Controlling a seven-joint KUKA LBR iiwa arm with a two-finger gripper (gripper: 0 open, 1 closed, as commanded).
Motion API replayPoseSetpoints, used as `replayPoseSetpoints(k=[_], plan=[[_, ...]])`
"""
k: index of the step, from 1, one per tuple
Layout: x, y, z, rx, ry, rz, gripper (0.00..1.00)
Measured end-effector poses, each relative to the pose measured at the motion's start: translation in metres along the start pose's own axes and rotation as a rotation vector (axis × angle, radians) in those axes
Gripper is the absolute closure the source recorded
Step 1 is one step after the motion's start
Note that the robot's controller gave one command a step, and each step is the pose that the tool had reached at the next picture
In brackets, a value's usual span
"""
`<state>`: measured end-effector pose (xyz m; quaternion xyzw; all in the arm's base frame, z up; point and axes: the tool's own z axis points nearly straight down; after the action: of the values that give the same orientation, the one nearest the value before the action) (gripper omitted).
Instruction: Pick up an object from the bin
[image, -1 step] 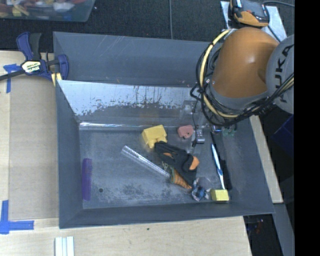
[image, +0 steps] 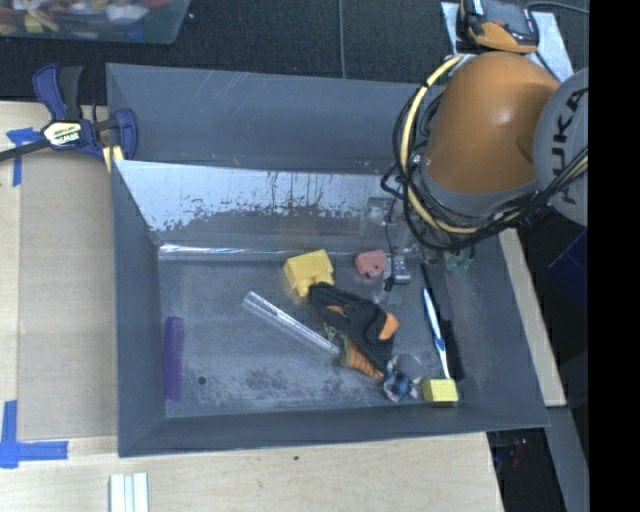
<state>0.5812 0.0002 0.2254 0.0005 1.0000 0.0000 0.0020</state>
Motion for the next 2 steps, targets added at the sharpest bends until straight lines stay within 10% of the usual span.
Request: replayPoseSetpoints(k=[2], plan=[[-0.016, -0.011, 0.152, -0.002, -0.009, 0.306, 0.0]])
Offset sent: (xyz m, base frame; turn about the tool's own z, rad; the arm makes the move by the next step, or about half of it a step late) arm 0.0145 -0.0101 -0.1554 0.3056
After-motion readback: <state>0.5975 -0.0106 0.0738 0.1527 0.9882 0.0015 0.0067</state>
